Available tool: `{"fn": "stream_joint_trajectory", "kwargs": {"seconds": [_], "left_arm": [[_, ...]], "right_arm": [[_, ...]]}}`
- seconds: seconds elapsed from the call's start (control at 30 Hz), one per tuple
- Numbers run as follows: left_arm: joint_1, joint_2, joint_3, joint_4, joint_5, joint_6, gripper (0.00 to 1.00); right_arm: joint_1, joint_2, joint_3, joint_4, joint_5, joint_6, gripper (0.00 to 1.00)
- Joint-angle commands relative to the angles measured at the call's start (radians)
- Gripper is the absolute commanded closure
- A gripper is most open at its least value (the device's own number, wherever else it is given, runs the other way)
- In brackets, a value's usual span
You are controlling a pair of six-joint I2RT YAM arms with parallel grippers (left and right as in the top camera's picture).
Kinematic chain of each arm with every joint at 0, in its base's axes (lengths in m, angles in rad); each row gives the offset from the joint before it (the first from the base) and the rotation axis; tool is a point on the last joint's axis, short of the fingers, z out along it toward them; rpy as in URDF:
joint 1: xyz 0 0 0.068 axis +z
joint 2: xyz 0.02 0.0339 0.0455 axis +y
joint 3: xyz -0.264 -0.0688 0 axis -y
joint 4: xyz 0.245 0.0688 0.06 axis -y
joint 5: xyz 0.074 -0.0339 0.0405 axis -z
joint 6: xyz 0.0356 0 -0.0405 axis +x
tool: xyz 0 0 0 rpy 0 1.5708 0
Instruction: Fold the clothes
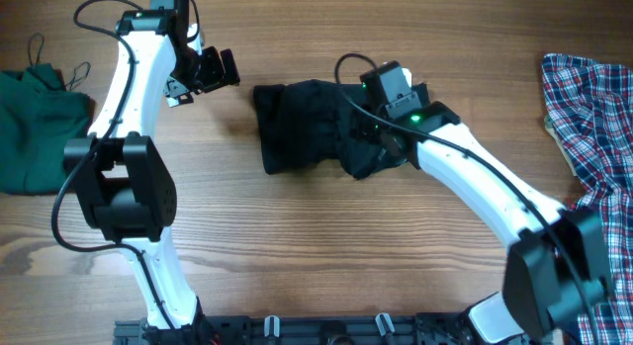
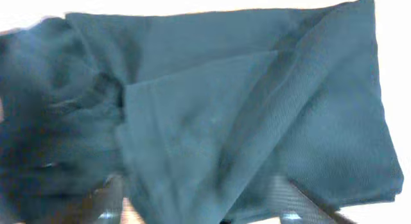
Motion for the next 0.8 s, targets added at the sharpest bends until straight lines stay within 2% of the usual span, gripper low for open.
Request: {"fn": "stream_joint_trajectory", "kwargs": {"seconds": [0.0,0.03,0.07,0.17,0.3,0.37,0.47,0.6,0.7,0.77], "left_arm": [[-0.003,-0.033,-0.003,-0.005,-0.004,-0.008,0.00],[-0.003,-0.033,-0.003,-0.004,-0.008,-0.008,0.00],[-0.003,-0.033,-0.003,-0.004,-0.008,-0.008,0.00],[-0.003,-0.033,-0.003,0.000,-0.007,-0.008,0.00],[-0.003,-0.033,-0.003,0.000,-0.007,-0.008,0.00],[-0.003,-0.033,-0.003,0.000,-0.007,-0.008,0.00],[-0.003,-0.033,-0.003,0.004,-0.008,-0.008,0.00],[-0.003,-0.033,-0.003,0.015,-0.007,-0.008,0.00],[-0.003,-0.033,-0.003,0.019,-0.008,-0.008,0.00],[-0.003,-0.033,-0.003,0.029,-0.007,-0.008,0.00]], "right_arm": [[-0.049,0.072,0.010,-0.002,0.040,-0.077,0.69],[-0.069,0.079,0.010,-0.009,0.039,-0.077,0.92],[-0.087,0.083,0.005,-0.008,0.040,-0.077,0.96],[-0.134,0.095,-0.032,0.028,0.035,-0.089,0.96],[-0.138,0.172,-0.043,0.089,0.014,-0.183,0.96],[-0.143,0.202,-0.043,0.066,0.018,-0.181,0.96],[-0.175,0.206,-0.043,-0.069,0.056,-0.130,0.96],[-0.204,0.209,-0.042,-0.042,0.051,-0.137,0.96],[-0.204,0.167,0.042,-0.087,0.051,-0.209,0.96],[-0.204,0.103,0.183,-0.178,0.051,-0.208,0.94]]}}
